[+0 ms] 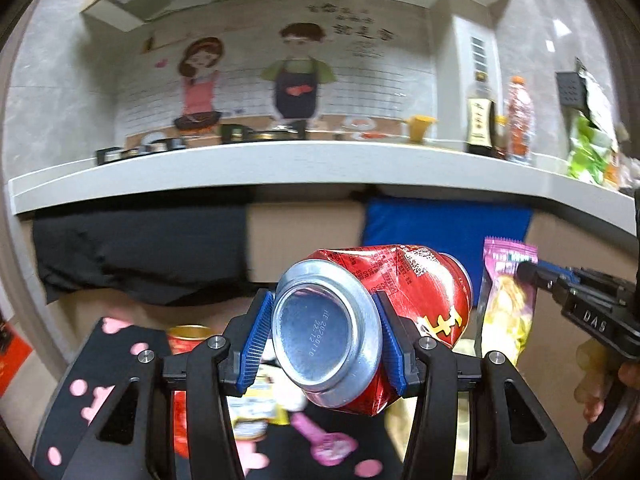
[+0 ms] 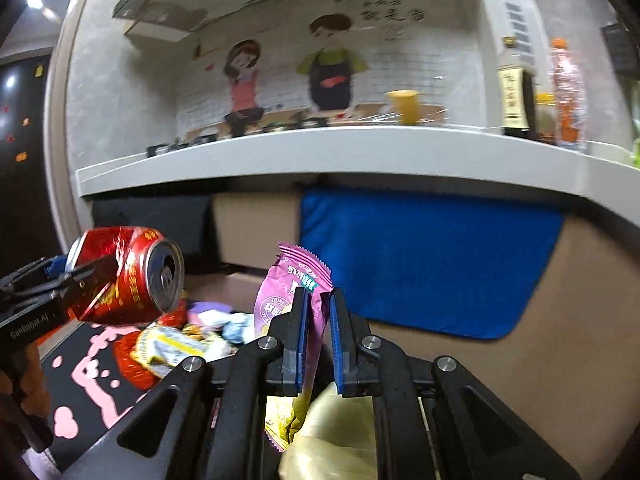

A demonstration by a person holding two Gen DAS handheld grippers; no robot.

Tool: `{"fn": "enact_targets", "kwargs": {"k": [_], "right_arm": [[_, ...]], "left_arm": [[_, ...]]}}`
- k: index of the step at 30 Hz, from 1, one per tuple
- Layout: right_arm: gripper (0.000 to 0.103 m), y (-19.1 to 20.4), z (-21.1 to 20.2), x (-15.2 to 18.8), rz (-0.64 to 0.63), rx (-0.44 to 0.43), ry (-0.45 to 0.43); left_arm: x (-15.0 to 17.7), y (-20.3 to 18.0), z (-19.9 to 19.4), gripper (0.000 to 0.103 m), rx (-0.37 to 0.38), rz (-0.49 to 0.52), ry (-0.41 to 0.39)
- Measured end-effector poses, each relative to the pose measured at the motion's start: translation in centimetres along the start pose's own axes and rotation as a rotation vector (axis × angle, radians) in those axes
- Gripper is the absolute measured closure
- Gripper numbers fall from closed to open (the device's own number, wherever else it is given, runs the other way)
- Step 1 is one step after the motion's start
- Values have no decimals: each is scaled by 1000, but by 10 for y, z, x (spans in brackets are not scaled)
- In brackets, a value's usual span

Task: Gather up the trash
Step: 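Carry the can and pink packet over the yellow-lined bin with both tools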

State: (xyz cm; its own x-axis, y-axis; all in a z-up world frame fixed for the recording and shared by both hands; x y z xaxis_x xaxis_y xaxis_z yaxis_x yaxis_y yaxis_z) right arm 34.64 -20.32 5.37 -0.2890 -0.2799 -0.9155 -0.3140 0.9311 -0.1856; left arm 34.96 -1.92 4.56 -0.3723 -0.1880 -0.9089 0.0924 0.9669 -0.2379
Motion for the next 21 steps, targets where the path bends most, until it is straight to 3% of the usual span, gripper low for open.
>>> {"fn": "enact_targets", "kwargs": {"k": [11, 21], "right_arm": [[93, -79, -17, 42, 45, 116, 47], [93, -107, 4, 85, 94, 128, 130]], "left_arm": [[52, -76, 52, 52, 91, 48, 143], [101, -107, 97, 52, 149, 46, 292]]}}
Point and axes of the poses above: each gripper's, at about its wrist camera, not at the fingertips, and z roughly the way its jaws point, y to its left, x to its underside, the point moved 10 cm from there along z, roughly the way its jaws point, and after that the axes turned 14 degrees about -z, right-handed, at the moved point
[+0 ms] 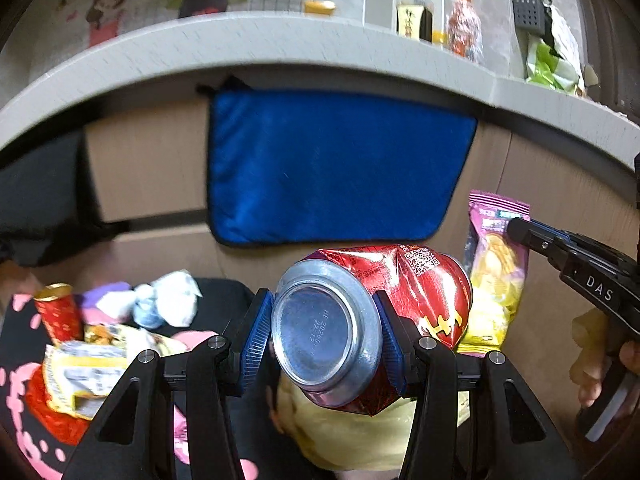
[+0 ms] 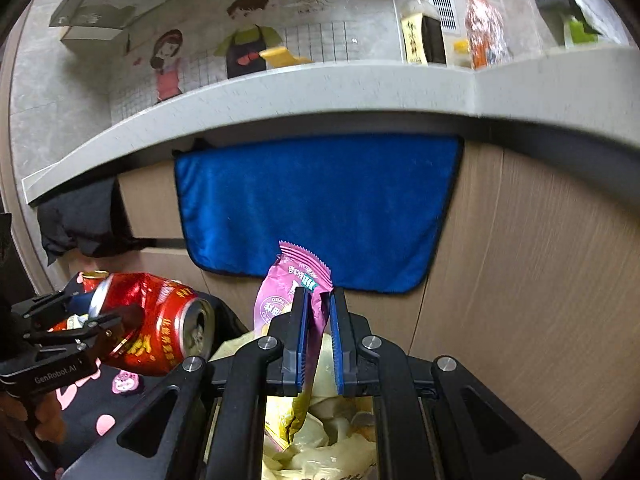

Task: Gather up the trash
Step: 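Carry the can and pink packet over the yellow-lined bin with both tools, then open both tools to drop the can and packet into the bin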

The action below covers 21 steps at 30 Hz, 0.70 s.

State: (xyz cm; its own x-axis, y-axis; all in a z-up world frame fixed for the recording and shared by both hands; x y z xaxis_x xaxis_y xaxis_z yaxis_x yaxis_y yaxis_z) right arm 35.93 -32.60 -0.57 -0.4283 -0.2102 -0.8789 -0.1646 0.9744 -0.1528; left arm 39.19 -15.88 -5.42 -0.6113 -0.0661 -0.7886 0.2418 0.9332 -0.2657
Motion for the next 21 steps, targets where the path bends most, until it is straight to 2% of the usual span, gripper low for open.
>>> {"fn": "enact_targets", "kwargs": {"k": [6, 10, 12, 13, 14, 21], "right_arm": [[93, -2, 21, 17, 17, -17, 40], [90, 1, 33, 27, 27, -41, 61], [83, 2, 39, 34, 43, -52, 70], [73, 2, 42, 38, 54, -57, 78], [69, 2, 44, 40, 63, -60, 81], [69, 2, 54, 56, 68, -32, 117]], "left_arm": [[13, -2, 26, 52, 22, -21, 56], [23, -8, 43, 51, 129, -65, 139], [28, -8, 49, 48, 154, -75, 172], [29, -6, 51, 48, 148, -78, 175], [29, -3, 53, 48, 132, -81, 168], [24, 28, 41, 47, 40, -110, 108]]}}
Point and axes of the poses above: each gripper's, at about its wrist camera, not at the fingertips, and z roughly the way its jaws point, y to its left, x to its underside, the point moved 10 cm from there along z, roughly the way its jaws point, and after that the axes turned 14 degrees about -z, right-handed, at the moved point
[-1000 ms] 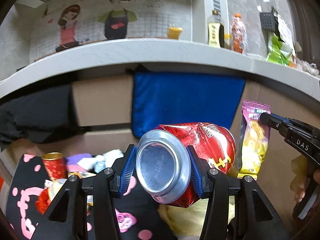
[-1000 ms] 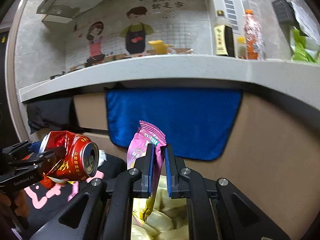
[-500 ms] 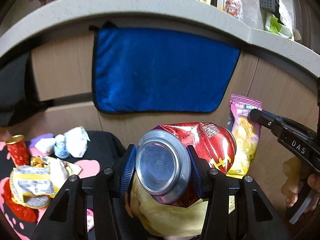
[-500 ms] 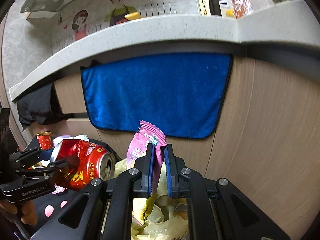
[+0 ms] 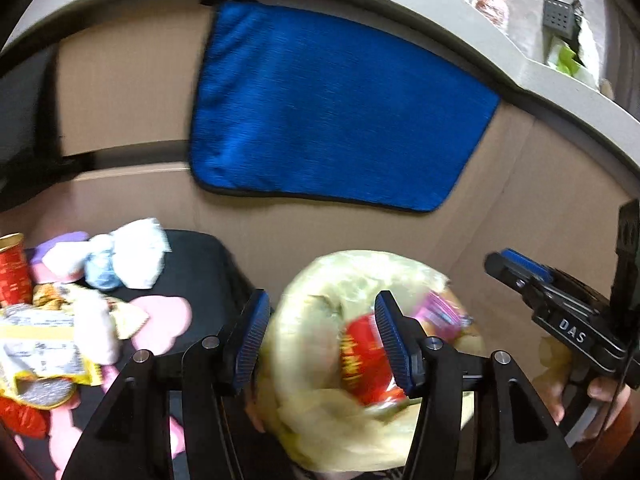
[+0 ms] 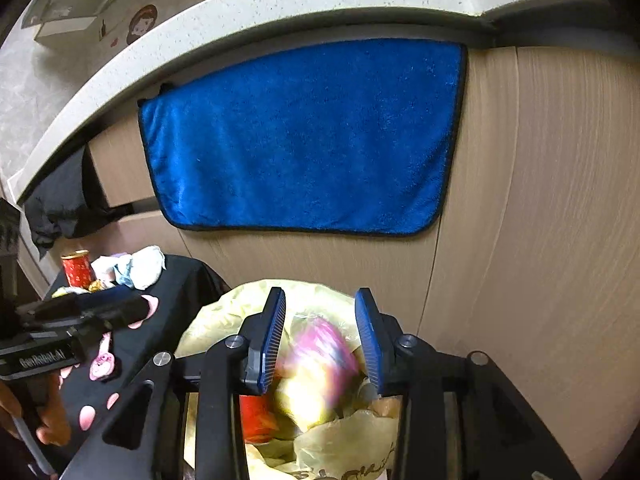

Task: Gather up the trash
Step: 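Open both tools to drop the can and packet into the bin, then grasp the red plastic bag with the left tool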

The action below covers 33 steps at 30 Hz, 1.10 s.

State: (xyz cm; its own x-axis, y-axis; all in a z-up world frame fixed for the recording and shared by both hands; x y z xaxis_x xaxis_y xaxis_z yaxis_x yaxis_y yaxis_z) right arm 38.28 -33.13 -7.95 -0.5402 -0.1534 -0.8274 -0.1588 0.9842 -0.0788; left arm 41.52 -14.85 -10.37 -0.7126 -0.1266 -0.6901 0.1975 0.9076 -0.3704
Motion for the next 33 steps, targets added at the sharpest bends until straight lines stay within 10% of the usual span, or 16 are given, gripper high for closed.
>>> {"fn": "enact_targets", "kwargs": {"k": [18, 33], "right_arm": [[69, 69, 2, 15, -18, -43, 42], [68, 166, -1, 3, -78, -161, 18]], "left_arm": [[12, 184, -108, 47, -297, -199, -184], [42, 303, -174, 47, -359, -445, -199]]}}
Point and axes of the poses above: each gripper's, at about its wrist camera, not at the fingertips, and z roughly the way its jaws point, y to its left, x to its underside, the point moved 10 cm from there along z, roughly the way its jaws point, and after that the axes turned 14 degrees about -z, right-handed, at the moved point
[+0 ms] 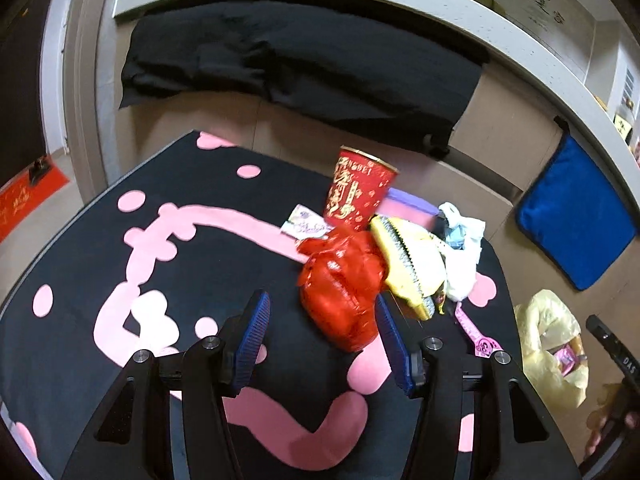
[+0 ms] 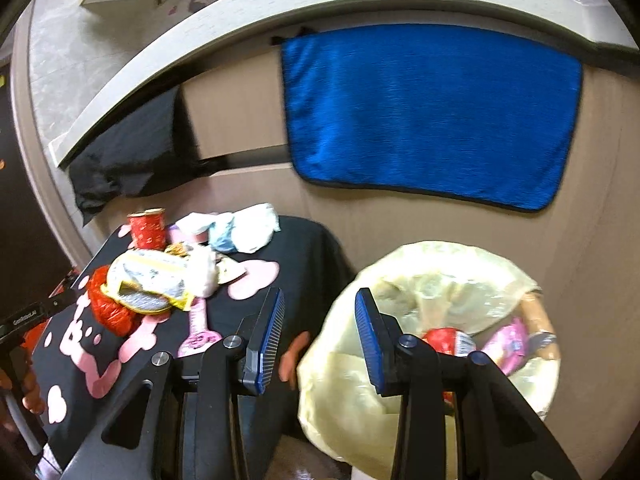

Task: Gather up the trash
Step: 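Grasp the red plastic bag with the left tool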

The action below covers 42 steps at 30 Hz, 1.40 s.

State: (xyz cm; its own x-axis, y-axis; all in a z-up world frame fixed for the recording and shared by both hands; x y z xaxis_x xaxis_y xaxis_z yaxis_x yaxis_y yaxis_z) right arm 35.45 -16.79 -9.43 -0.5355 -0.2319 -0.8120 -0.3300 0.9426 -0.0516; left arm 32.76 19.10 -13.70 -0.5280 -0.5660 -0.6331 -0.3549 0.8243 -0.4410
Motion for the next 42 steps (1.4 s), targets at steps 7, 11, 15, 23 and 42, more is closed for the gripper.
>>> {"fn": "enact_targets", "kwargs": {"k": [7, 11, 15, 23, 42], "right_arm": [[67, 25, 5, 3, -33, -62, 20], [66, 58, 13, 4, -95, -166, 30], [66, 94, 35, 14, -157, -260, 84], [66, 120, 92, 29, -235, -278, 194], [66, 105, 81, 21, -196, -229, 183]], "left_arm": [[9, -8, 4, 47, 66, -10, 39], [12, -26, 4, 47, 117, 22, 61], [11, -31, 2, 47, 106, 53, 56], [6, -9, 5, 47, 83, 32, 70], [-5, -13, 80, 51, 146, -148, 237]]}}
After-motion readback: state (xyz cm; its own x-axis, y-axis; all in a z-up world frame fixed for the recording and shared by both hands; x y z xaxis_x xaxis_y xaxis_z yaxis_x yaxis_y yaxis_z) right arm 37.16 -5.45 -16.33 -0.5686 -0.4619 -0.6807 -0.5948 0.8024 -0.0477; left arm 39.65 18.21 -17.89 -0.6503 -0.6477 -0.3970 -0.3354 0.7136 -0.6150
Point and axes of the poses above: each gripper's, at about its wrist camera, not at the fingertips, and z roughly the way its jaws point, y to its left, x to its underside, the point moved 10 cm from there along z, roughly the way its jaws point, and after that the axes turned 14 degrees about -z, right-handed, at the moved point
